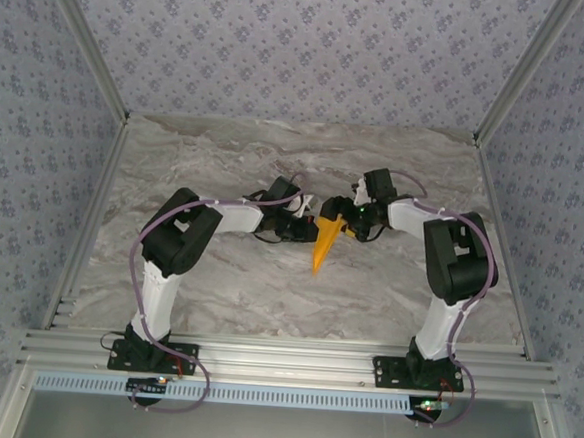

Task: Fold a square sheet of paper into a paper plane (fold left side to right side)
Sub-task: Fold the wing for the fifth time at the center of the table.

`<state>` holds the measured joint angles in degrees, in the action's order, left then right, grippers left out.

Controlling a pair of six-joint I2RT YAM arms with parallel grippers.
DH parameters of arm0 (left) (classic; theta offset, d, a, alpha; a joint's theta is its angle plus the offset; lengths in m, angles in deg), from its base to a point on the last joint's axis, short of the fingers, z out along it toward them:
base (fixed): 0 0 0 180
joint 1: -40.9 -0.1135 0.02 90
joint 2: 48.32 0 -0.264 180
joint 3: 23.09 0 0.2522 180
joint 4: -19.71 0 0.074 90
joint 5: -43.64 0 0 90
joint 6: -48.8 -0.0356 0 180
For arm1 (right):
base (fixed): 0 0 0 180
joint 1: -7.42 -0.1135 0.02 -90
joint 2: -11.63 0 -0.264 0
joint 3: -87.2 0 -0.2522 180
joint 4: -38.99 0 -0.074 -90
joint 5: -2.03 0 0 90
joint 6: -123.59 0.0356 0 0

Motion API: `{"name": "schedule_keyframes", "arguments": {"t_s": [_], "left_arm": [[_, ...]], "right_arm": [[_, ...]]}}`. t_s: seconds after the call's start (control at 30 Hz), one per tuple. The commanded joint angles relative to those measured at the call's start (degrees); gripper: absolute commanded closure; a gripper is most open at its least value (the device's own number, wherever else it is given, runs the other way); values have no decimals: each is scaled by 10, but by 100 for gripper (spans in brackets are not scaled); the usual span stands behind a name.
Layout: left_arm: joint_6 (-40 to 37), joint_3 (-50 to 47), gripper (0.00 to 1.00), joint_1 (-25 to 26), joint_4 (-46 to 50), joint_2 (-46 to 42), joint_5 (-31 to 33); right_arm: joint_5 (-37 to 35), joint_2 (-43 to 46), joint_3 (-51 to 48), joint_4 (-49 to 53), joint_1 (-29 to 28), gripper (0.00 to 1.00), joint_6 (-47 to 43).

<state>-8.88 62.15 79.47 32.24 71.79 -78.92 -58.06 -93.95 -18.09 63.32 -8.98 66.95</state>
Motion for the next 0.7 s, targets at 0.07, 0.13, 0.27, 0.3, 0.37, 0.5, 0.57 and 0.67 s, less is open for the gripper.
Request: {"name": "schedule_keyframes", "arguments": {"t_s": [0.07,0.13,0.27,0.3,0.37,0.5,0.57,0.67], "left_arm": [[-21,7,100,-3,26,23,21],[-21,8,100,-3,28,23,22],[-21,9,100,-3,29,22,23],[-21,9,100,-3,30,23,23],[-22,9,100,-3,30,22,23],[-23,10,100,-3,33,22,24],[-23,12,100,-3,34,22,25],[-24,13,100,-3,36,22,26]], "right_arm": [[-27,34,-13,23,3,24,-11],[-18,31,-10,21,1,38,-8],[-6,19,-6,14,-4,61,-4],[-2,16,-6,12,-5,68,-3],[2,10,-4,8,-8,78,-2],[4,-3,1,8,-15,82,-4],[3,-9,4,11,-19,83,-7],[-5,-16,5,19,-21,83,-12]]}}
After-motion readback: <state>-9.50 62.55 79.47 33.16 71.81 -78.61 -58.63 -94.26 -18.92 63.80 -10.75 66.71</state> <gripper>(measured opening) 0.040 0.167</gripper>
